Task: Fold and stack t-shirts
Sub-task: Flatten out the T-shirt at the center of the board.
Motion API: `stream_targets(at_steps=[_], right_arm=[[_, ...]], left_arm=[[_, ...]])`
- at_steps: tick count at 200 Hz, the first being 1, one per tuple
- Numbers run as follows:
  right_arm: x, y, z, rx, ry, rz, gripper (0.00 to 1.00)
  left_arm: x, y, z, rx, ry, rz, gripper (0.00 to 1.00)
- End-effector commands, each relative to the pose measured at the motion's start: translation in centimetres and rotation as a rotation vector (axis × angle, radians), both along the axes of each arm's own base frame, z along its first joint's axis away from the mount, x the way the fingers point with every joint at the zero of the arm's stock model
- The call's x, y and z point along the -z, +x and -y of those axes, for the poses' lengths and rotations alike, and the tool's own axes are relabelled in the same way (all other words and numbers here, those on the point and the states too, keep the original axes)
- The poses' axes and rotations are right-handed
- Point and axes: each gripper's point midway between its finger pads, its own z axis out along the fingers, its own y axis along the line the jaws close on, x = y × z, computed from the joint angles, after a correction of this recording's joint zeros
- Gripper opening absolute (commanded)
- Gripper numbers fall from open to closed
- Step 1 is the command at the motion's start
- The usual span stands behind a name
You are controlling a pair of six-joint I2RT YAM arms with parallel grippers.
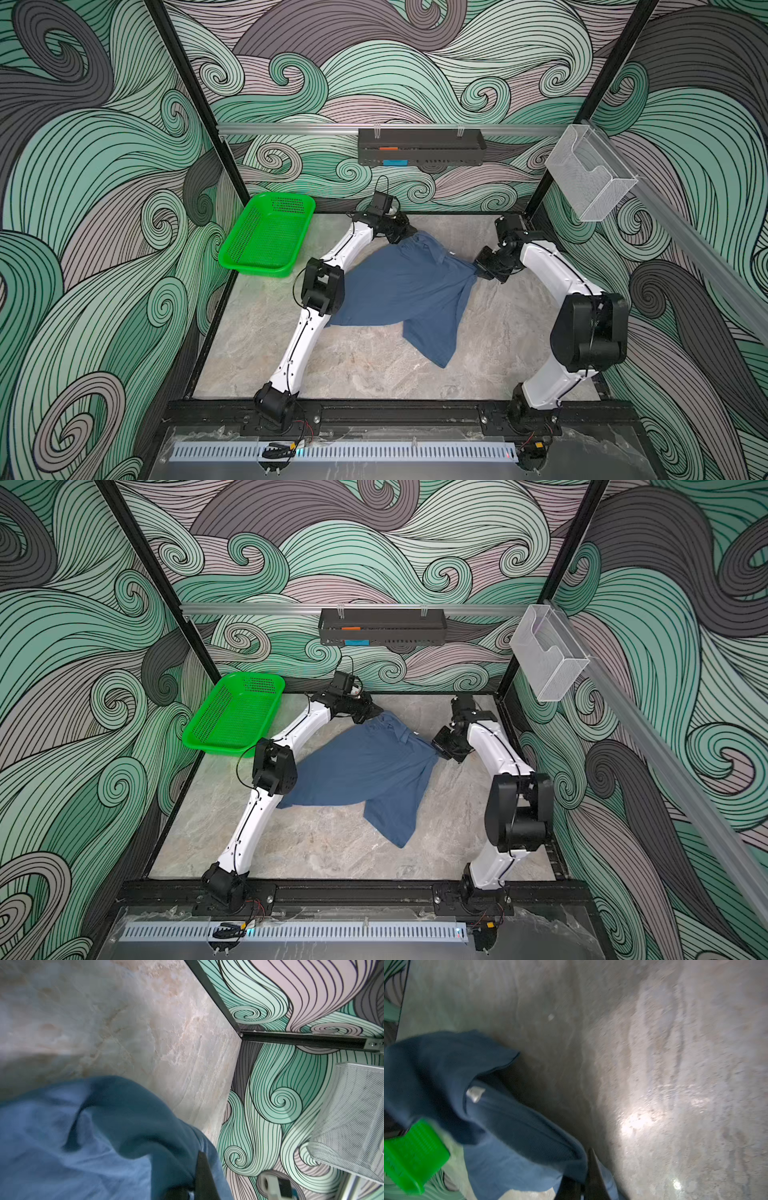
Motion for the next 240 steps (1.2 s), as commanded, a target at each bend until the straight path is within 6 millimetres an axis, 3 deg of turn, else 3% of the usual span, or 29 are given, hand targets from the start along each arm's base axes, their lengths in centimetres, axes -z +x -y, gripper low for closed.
stream_targets(at_steps=[1,8,14,17,20,23,25,27,30,44,65,108,125,145,174,207,240], right_arm=[[-0.6,0.2,4.9,0.084,-0.132,-0.039,0.0],[-0.7,0.7,5.4,0.09,-0.138,-0.042,0.0],[-0.8,1.3,5.6,0.081,-0.133,-0.037,0.02],[-0.8,1.5,5.6,0.076,-0.134,-0.037,0.18],[-1.0,1.6,5.8,0.077,-0.143,-0.042,0.39],[-1.0,1.6,5.9,0.078,-0.153,-0.051,0.69],[-1.1,1.5,6.0,0.081,-0.159,-0.058,0.89],[-1.3,1.5,6.1,0.082,-0.164,-0.062,0.97],[-1.3,1.4,6.2,0.084,-0.174,-0.071,0.99],[-1.9,0.2,5.9,0.075,-0.198,-0.098,0.99],[-2.0,-3.6,3.0,0.007,-0.188,-0.121,0.99],[1.1,-16.6,-4.1,-0.096,0.009,-0.205,0.95],[2.0,-20.6,-4.8,-0.105,0.054,-0.224,0.86],[4.0,-24.1,-4.7,-0.089,0.082,-0.252,0.78],[7.1,-24.9,-5.9,-0.075,0.161,-0.272,0.71],[8.9,-24.4,-7.0,-0.103,0.179,-0.32,0.61],[10.4,-23.9,-7.1,-0.109,0.153,-0.346,0.57]], left_arm=[[-9.1,0.2,-1.9,-0.021,0.018,0.206,0.06],[-10.1,-0.4,-2.5,-0.008,0.046,0.224,0.22],[-11.0,-1.0,-3.0,0.0,0.075,0.239,0.49],[-11.4,-1.4,-3.3,0.005,0.093,0.244,0.61],[-11.7,-1.8,-3.7,0.007,0.113,0.247,0.81],[-11.8,-2.2,-4.0,0.01,0.135,0.246,0.94],[-12.1,-2.5,-4.3,0.014,0.15,0.253,0.98],[-12.3,-2.8,-4.6,0.016,0.163,0.254,0.98],[-12.6,-3.3,-4.9,0.02,0.18,0.257,0.99],[-13.2,-6.0,-6.7,0.046,0.276,0.237,0.99],[-13.0,-10.8,-9.6,0.065,0.39,0.165,0.99],[-8.9,-18.7,-15.0,0.014,0.504,0.052,0.99],[-7.2,-20.8,-16.1,0.009,0.51,0.033,0.99],[-5.6,-22.8,-17.0,0.015,0.527,-0.007,0.99],[-4.2,-24.2,-17.5,0.019,0.529,-0.042,0.99],[-3.1,-24.8,-17.7,0.026,0.54,-0.066,0.99],[-2.8,-24.7,-17.6,0.032,0.538,-0.075,0.99]])
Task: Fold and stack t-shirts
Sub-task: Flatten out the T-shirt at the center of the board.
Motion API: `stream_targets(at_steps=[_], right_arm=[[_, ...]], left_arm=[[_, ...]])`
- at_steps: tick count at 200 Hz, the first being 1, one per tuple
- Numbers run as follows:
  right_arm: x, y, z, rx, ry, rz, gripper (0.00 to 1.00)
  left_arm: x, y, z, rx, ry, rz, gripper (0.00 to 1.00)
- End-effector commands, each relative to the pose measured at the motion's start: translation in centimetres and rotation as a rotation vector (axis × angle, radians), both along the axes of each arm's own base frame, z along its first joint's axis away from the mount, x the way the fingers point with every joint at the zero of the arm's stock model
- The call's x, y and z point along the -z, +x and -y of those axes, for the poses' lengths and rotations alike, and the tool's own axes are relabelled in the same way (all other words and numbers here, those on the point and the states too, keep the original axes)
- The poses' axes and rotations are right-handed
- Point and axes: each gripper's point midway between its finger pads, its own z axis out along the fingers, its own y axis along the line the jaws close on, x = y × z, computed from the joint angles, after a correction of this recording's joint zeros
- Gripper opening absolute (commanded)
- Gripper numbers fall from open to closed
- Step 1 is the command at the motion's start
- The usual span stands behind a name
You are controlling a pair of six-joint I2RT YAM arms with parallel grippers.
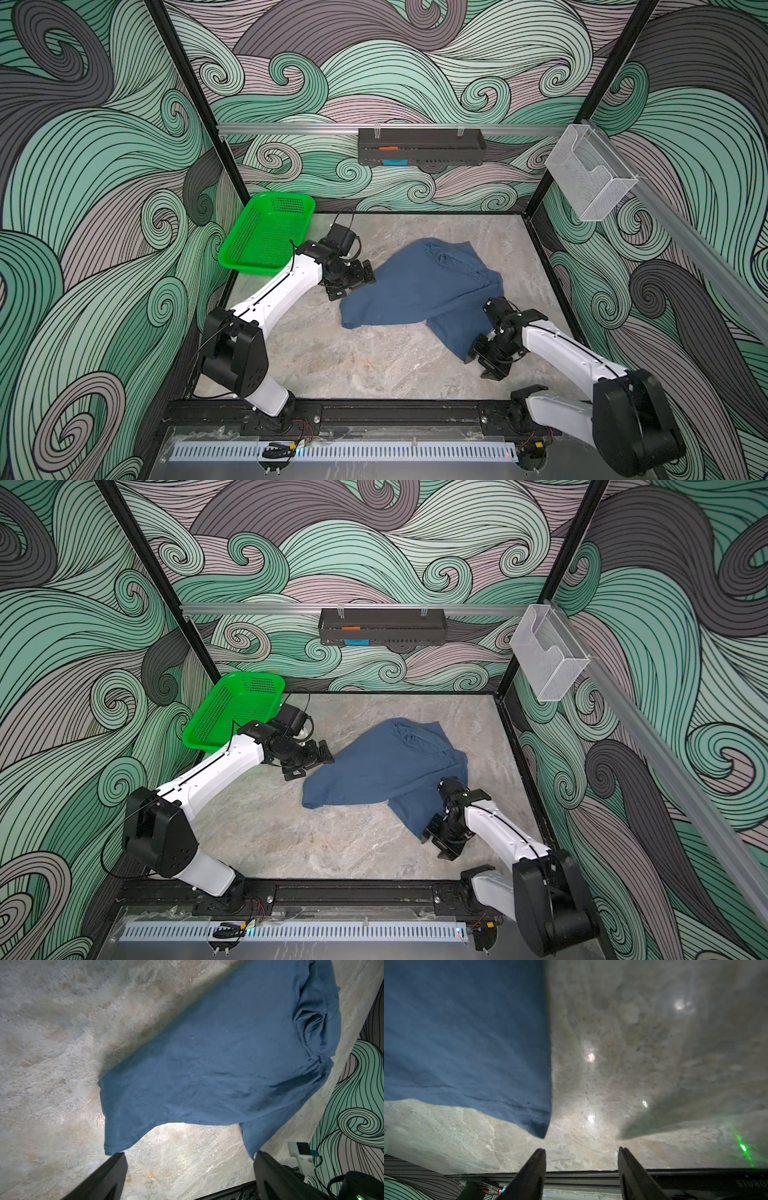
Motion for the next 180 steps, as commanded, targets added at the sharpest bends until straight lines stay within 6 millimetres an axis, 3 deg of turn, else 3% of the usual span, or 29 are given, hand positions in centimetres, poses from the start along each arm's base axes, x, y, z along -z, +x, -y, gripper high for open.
stream_targets(at_steps=[1,47,83,100,118,130,140,153,180], right_arm=[[0.5,1.6,-0.7,0.005,0.021,0.042,0.57],[1.3,3.1,-0.3,-0.023,-0.027,0.047,0.56],[0.9,4.5,0.0,-0.04,-0.055,0.086,0.49],[1.1,5.5,-0.1,-0.063,-0.065,0.089,0.37],[1.5,6.3,-0.4,-0.089,-0.063,0.066,0.0],[1.2,6.9,-0.8,-0.105,-0.048,0.063,0.0],[-0.2,7.9,-1.0,-0.12,-0.049,0.08,0.0],[-3.8,9.5,-1.1,-0.132,-0.053,0.156,0.0],[-15.6,14.1,-1.0,-0.065,-0.015,0.473,0.0]], left_arm=[[-0.6,0.2,0.2,0.002,-0.007,0.026,0.99],[-0.8,0.8,0.5,0.024,-0.004,0.021,0.99],[-0.8,1.0,0.6,0.037,0.003,0.021,0.99],[-0.6,1.0,0.6,0.04,0.003,0.013,0.99],[-0.3,1.0,0.8,0.043,0.0,0.003,0.99],[-0.2,0.9,0.8,0.047,0.001,-0.006,0.99],[-0.1,0.7,0.7,0.05,0.008,-0.022,0.99],[0.1,0.2,0.6,0.051,0.015,-0.048,0.99],[1.0,-1.5,-0.2,0.053,0.044,-0.106,0.99]])
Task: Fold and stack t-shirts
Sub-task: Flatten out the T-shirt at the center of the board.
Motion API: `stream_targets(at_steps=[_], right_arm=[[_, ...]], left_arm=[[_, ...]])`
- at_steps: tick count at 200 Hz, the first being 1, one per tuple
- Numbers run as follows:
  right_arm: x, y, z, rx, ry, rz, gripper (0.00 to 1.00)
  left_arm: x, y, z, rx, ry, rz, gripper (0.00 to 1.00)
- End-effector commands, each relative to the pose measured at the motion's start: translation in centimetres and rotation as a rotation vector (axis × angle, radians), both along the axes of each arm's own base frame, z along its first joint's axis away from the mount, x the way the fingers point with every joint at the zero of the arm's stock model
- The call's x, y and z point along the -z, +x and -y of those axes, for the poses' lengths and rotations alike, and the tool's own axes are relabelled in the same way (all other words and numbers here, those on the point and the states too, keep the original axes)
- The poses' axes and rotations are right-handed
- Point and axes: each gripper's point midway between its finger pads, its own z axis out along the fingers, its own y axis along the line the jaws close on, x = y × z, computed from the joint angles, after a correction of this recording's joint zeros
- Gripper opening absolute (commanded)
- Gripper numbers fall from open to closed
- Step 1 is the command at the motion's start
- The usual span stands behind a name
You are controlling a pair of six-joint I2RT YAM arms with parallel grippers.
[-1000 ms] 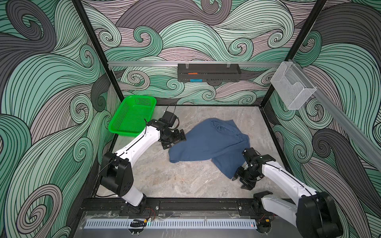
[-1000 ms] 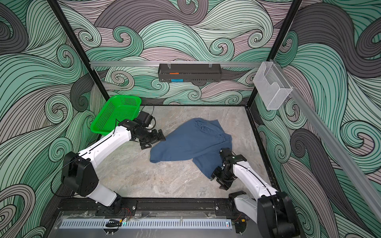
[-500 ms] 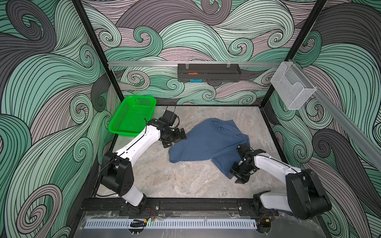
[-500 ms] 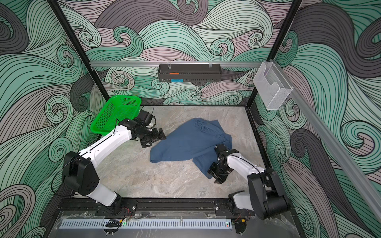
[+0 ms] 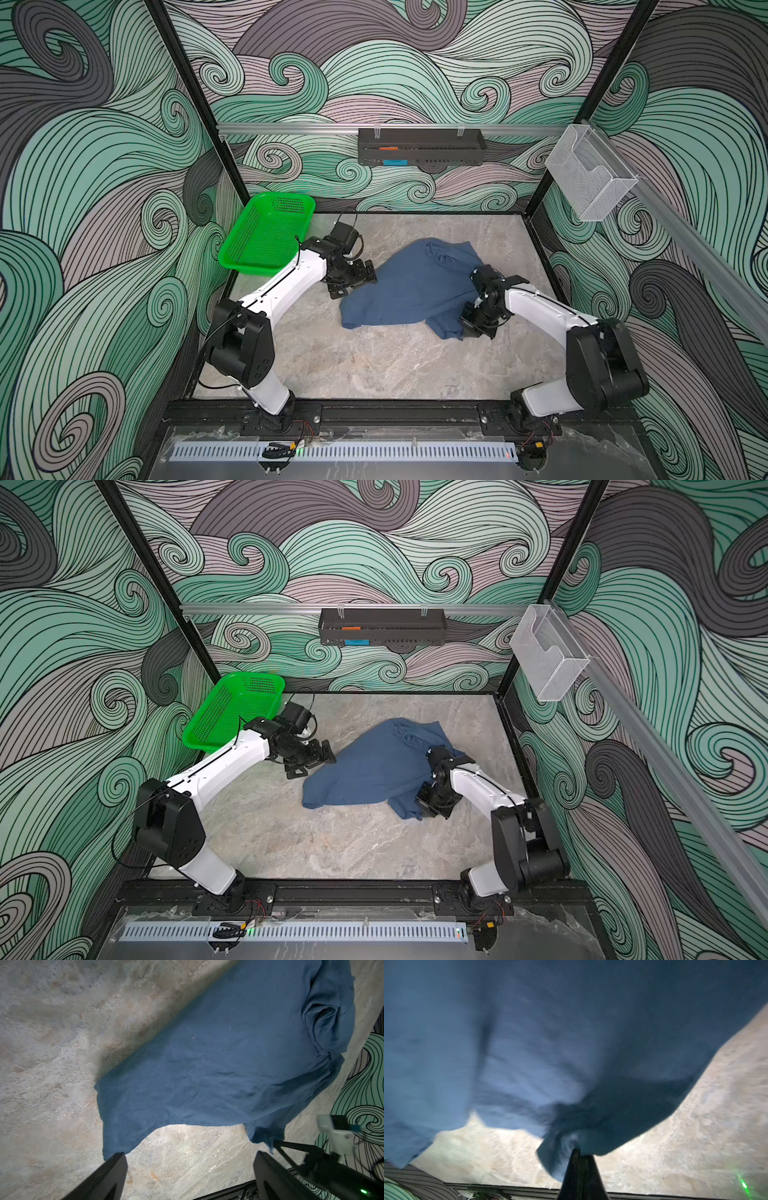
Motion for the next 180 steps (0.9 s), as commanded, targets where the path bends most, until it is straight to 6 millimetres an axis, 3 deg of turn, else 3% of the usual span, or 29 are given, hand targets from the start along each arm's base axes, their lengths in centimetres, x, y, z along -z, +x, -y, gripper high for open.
stream_targets(at_steps=[1,18,35,73,116,140,180], right_arm=[[-10.7,3.4,0.7,0.029,0.024,0.283,0.0],[-17.5,6.3,1.2,0.087,0.048,0.464,0.0],[-20.6,8.8,1.1,0.117,0.056,0.535,0.0],[-21.6,13.2,1.7,0.156,0.041,0.55,0.0],[-25.9,17.7,4.6,0.191,0.016,0.672,0.0],[-27.8,19.6,5.9,0.207,0.012,0.707,0.0],[-28.9,21.4,6.4,0.221,0.015,0.721,0.0]], left_arm=[[0.2,-1.7,-0.6,0.022,0.028,-0.059,0.99],[0.7,-2.8,-1.3,0.023,0.052,-0.079,0.99],[1.3,-3.8,-1.9,0.016,0.066,-0.094,0.99],[2.3,-5.8,-3.3,0.03,0.119,-0.136,0.92],[4.2,-8.8,-4.9,0.049,0.161,-0.195,0.79],[5.9,-10.0,-5.3,0.047,0.167,-0.226,0.76],[8.1,-10.2,-5.0,0.032,0.15,-0.247,0.76]])
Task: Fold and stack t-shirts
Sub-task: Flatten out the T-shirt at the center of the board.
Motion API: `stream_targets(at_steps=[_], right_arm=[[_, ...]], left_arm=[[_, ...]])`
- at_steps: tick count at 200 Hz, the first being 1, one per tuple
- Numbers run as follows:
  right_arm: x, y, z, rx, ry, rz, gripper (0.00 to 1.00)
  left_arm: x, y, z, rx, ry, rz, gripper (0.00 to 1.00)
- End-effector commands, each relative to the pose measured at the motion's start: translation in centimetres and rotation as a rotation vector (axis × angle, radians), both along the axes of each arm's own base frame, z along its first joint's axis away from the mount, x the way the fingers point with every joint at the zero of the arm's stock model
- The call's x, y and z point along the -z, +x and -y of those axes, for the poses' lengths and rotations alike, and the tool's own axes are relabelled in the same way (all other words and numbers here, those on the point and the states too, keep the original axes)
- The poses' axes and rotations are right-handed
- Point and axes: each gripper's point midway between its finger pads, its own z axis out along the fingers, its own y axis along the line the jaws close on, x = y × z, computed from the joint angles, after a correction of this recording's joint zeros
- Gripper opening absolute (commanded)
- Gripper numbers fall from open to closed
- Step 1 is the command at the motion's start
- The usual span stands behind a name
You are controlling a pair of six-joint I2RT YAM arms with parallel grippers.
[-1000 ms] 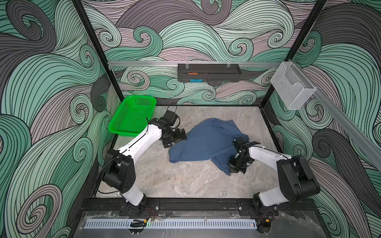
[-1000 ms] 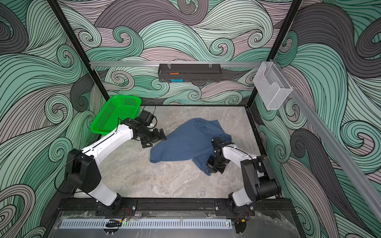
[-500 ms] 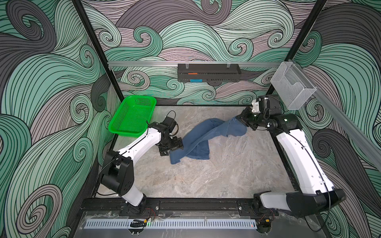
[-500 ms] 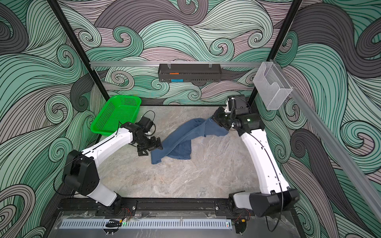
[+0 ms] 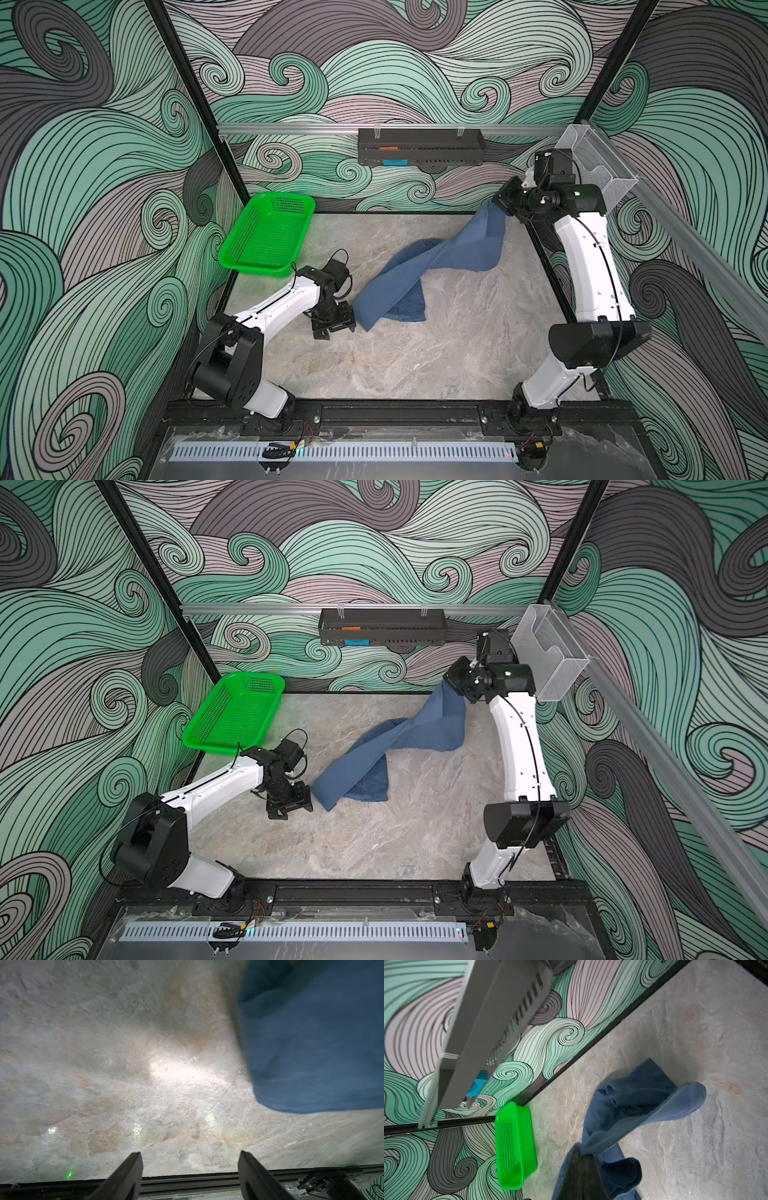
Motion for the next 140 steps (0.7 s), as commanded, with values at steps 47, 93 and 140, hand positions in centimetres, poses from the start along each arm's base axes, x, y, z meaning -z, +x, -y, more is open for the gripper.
stream_targets(at_steps=[47,93,140], right_arm=[[0.3,0.3,0.0,-0.022,-0.018,-0.021,0.0],[-2.4,0.9,2.4,0.021,-0.045,0.037,0.0],[-4.2,1.6,4.1,0.042,-0.041,0.071,0.0]], left_arm=[[2.0,3.2,3.1,-0.064,-0.112,0.071,0.76],[3.4,6.9,6.2,-0.07,-0.162,0.047,0.77],[3.0,8.1,8.0,-0.04,-0.173,0.06,0.77]])
